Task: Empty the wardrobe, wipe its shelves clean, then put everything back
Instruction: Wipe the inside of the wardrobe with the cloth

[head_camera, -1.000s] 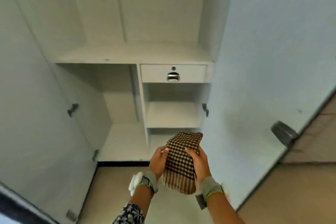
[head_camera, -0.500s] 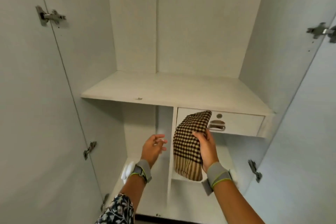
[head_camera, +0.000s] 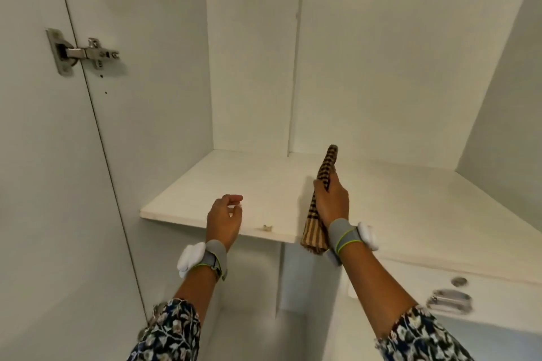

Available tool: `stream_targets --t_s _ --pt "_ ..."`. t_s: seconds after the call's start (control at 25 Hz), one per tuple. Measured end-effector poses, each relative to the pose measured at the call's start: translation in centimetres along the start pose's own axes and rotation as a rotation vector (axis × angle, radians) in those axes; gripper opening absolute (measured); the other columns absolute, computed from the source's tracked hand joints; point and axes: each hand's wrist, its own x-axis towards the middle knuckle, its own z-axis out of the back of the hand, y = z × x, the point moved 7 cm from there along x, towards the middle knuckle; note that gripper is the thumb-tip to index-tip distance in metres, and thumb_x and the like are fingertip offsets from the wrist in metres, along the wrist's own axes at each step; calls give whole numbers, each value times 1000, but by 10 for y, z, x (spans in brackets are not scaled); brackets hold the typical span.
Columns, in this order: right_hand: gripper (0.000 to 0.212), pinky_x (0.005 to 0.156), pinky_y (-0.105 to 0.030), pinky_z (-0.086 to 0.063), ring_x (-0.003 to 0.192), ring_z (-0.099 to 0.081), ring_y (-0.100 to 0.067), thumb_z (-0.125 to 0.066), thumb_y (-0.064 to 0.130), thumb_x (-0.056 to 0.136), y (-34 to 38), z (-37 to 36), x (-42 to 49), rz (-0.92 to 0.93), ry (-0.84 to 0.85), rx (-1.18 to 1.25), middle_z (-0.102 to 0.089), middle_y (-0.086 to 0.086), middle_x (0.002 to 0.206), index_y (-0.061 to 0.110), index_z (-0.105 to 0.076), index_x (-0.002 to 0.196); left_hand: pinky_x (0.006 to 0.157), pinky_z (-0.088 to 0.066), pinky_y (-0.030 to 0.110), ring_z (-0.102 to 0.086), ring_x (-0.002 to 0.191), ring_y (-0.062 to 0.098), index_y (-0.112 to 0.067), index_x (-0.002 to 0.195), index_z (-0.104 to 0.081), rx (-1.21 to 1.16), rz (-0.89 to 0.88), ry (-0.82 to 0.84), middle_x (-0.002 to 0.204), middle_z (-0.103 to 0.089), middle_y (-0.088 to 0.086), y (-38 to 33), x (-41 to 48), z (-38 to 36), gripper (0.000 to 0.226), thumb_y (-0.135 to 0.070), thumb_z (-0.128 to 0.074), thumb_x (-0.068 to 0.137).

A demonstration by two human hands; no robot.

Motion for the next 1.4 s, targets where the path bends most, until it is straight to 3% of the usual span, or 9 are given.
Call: stream_targets --t_s 0.16,0.28,0.4,0.56,0.68,0.8,0.92,1.24,1.4 --pt "46 105 -38 -35 127 -44 -34 -34 26 100 -24 -121 54 -77 333 -373 -44 -17 142 6 -32 142 99 -38 36 -49 118 26 -19 118 -59 429 72 -12 126 -50 6 43 83 20 26 -20 -49 94" --pt "47 108 -43 -23 131 -33 -30 -31 40 99 -28 -211 78 125 508 -773 -38 -12 141 10 -45 132 97 -37 33 -47 119 25 -19 121 -57 671 118 11 129 -49 5 79 121 41 29 -27 -45 95" --pt "50 109 -40 -21 132 -26 -29 -28 43 99 -23 -278 99 348 580 -820 -30 -12 141 9 -41 133 96 -38 30 -50 114 21 -20 118 -57 708 42 -27 125 -50 1 96 144 54 27 -28 -47 95" --pt "56 119 -38 0 146 -6 -18 -21 43 101 -19 -341 119 474 849 -785 -8 2 158 16 -17 151 106 -29 29 -47 121 17 -25 123 -51 739 12 39 129 -46 -5 107 169 49 40 -43 -36 91" --pt "54 118 -45 4 147 -4 -15 -19 42 102 -33 -348 163 445 831 -854 -5 6 159 22 -12 151 108 -24 29 -41 127 15 -25 126 -47 732 -13 56 133 -42 -7 115 185 49 33 -38 -38 97" --pt "54 114 -57 8 147 2 -21 -17 46 101 -67 -321 222 216 653 -999 0 3 160 28 -10 151 109 -19 26 -35 130 12 -26 129 -44 722 -20 55 136 -38 -9 121 189 49 33 -36 -37 99" --pt "55 114 -59 8 147 4 -23 -16 50 100 -75 -320 241 88 608 -1044 2 -1 160 30 -8 151 109 -19 25 -35 131 11 -24 130 -45 682 -10 21 137 -40 -9 119 191 51 40 -42 -29 99" --pt "52 115 -56 7 147 -1 -16 -16 44 101 -6 -429 166 420 846 -887 -3 8 160 32 -11 151 106 -29 25 -47 121 17 -17 123 -54 337 24 -125 124 -55 -2 114 190 59 39 -41 -35 99" --pt "49 117 -51 7 147 -2 -13 -16 41 102 2 -399 115 529 906 -838 -5 10 159 32 -12 150 106 -26 20 -42 129 20 -7 135 -46 149 17 -207 136 -49 7 108 190 68 43 -31 -36 101"
